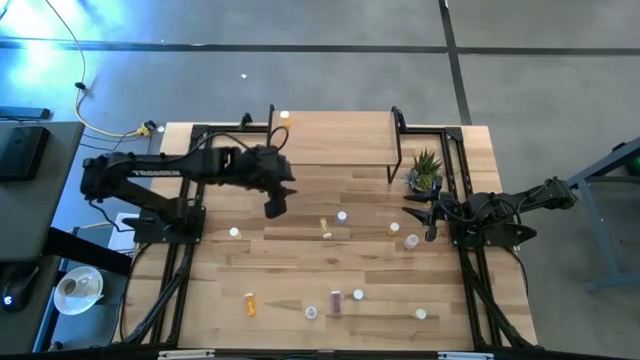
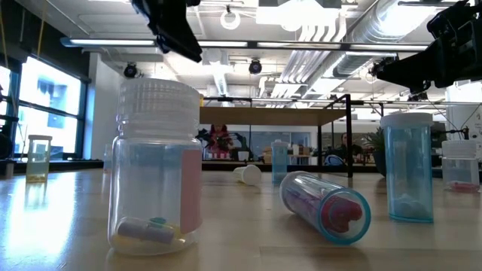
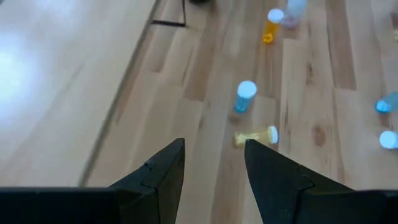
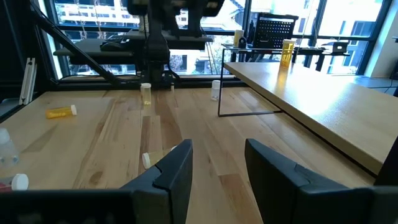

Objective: Pick and place medicine bottles onto shelf by color
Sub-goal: Put the top blue pill bottle on the shelf

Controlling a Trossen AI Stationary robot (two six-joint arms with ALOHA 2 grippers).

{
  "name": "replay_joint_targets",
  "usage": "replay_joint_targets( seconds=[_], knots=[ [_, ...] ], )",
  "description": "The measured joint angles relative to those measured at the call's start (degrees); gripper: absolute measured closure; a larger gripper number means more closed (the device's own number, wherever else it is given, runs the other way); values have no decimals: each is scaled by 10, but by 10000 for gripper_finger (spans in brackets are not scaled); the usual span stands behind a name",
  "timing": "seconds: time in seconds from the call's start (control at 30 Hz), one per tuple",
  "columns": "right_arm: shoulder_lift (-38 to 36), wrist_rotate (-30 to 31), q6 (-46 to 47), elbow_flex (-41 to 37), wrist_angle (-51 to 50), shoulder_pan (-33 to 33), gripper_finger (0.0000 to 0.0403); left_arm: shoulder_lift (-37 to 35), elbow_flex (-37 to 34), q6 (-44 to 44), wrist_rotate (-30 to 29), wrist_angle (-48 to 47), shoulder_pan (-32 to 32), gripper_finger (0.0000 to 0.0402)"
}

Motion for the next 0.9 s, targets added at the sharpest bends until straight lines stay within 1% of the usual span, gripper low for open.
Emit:
replay_joint_targets(
  seconds=[0.17, 0.4, 0.63, 0.83, 0.9],
  knots=[
    [0, 0, 0, 0, 0, 0, 263, -9, -65, -16, -2, 67, -18, 243],
    [0, 0, 0, 0, 0, 0, 263, -9, -115, -50, -1, 129, -60, 243],
    [0, 0, 0, 0, 0, 0, 263, -9, -133, -65, -1, 125, -98, 243],
    [0, 21, -48, 0, 0, 0, 263, -9, -135, -67, -3, 126, -124, 243],
    [0, 26, -49, 0, 0, 0, 263, -9, -135, -67, -3, 125, -132, 243]
  ],
)
